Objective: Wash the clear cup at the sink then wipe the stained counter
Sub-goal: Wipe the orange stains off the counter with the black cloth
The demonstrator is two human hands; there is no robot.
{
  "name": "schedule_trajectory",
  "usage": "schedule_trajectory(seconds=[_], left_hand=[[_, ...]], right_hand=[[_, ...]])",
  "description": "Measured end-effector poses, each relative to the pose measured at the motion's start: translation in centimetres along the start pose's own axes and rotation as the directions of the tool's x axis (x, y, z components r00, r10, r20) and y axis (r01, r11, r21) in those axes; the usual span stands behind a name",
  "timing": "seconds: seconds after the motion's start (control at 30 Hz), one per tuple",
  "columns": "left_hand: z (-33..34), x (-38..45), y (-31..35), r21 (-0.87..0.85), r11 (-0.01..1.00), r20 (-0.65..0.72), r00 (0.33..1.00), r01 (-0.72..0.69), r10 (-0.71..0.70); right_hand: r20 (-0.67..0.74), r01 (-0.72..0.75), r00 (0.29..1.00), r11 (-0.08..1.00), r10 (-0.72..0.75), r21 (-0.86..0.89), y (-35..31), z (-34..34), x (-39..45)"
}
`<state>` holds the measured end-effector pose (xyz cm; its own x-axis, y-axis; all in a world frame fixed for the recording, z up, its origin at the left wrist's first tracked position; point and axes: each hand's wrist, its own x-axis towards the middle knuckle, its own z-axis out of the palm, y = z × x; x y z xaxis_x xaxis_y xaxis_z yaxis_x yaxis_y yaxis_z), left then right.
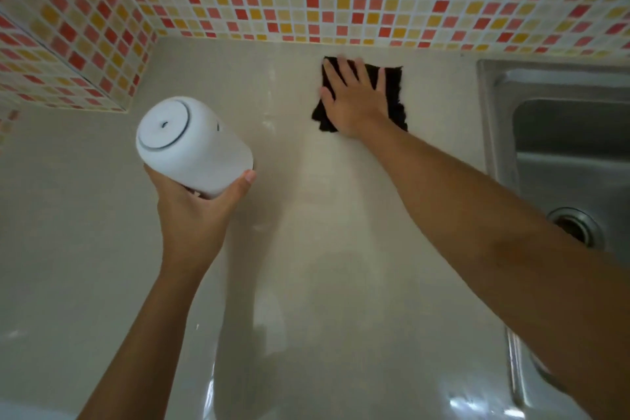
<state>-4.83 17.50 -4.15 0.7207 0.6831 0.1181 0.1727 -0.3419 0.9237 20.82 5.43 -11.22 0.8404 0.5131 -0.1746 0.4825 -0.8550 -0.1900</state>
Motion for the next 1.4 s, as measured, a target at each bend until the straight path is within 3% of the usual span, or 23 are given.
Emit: schedule_trajectory(seconds=[0.07, 0.17, 0.23, 0.33, 0.43, 0.57, 0.67, 0.83, 0.97, 1.07, 1.17, 1.27, 1.4], left_hand=[[-0.3, -0.6, -0.5, -0.009, 1.000, -0.010, 1.000, 0.007, -0.007], [-0.1, -0.9, -0.8, -0.033, 0.999, -0.028, 0.999, 0.042, -0.043], [0.3, -0.9, -0.5, -0.059, 0.997, -0.037, 0.998, 0.052, -0.054], [0.6, -0.9, 0.1, -0.068, 0.997, -0.026, 0.999, 0.046, -0.047], [-0.1, -1.0, 0.0, -0.055, 0.998, -0.016, 0.999, 0.040, -0.041], [-1.3, -2.1, -0.8, -0.042, 0.998, -0.012, 0.999, 0.045, -0.045], [-1.8, -3.1, -1.1, -0.022, 0.999, -0.016, 0.999, 0.043, -0.044], [-1.9, -2.8, -0.6, -0.029, 0.998, -0.049, 0.998, 0.047, -0.049], [-1.2, -1.6, 0.1, -0.047, 0.999, -0.042, 0.999, 0.023, -0.025], [-0.8, -0.6, 0.3, -0.040, 0.999, -0.044, 0.999, 0.014, -0.016], [-0.7, -0.1, 0.1, -0.028, 0.999, -0.057, 0.998, 0.023, -0.024], [-0.7, 0.0, -0.4, -0.019, 0.999, -0.059, 0.998, 0.029, -0.030], [-0.8, -0.5, -1.3, -0.004, 0.999, -0.052, 0.998, 0.035, -0.035]], right_hand=[[-0.033, -0.066, 0.997, 0.998, 0.067, 0.015, 0.7, 0.5, -0.4], [-0.147, -0.088, 0.985, 0.996, 0.088, 0.011, -0.9, 2.7, -9.0], [-0.155, 0.015, 0.988, 1.000, -0.014, 0.008, -2.7, 4.0, -17.5], [-0.055, 0.243, 0.968, 0.970, -0.244, -0.014, -4.1, 5.2, -25.5], [-0.067, 0.284, 0.956, 0.958, -0.286, -0.043, -2.9, 3.9, -18.9], [-0.009, 0.029, 1.000, 1.000, -0.029, 0.009, -1.3, 0.6, -2.8], [0.017, -0.066, 0.998, 0.998, 0.066, -0.006, -1.1, 0.4, 0.8], [-0.097, 0.220, 0.970, 0.975, -0.222, -0.035, -4.2, 3.6, -13.3], [0.018, 0.505, 0.863, 0.861, -0.505, -0.062, -5.5, 5.6, -27.3], [0.076, 0.561, 0.827, 0.827, -0.558, -0.032, -4.7, 5.5, -27.0], [0.032, 0.478, 0.878, 0.874, -0.477, -0.084, -4.7, 4.9, -20.0], [-0.024, 0.219, 0.975, 0.973, -0.222, -0.071, -2.7, 2.7, -9.2], [0.005, -0.041, 0.999, 0.999, 0.041, 0.014, 0.2, -0.1, 0.8]])
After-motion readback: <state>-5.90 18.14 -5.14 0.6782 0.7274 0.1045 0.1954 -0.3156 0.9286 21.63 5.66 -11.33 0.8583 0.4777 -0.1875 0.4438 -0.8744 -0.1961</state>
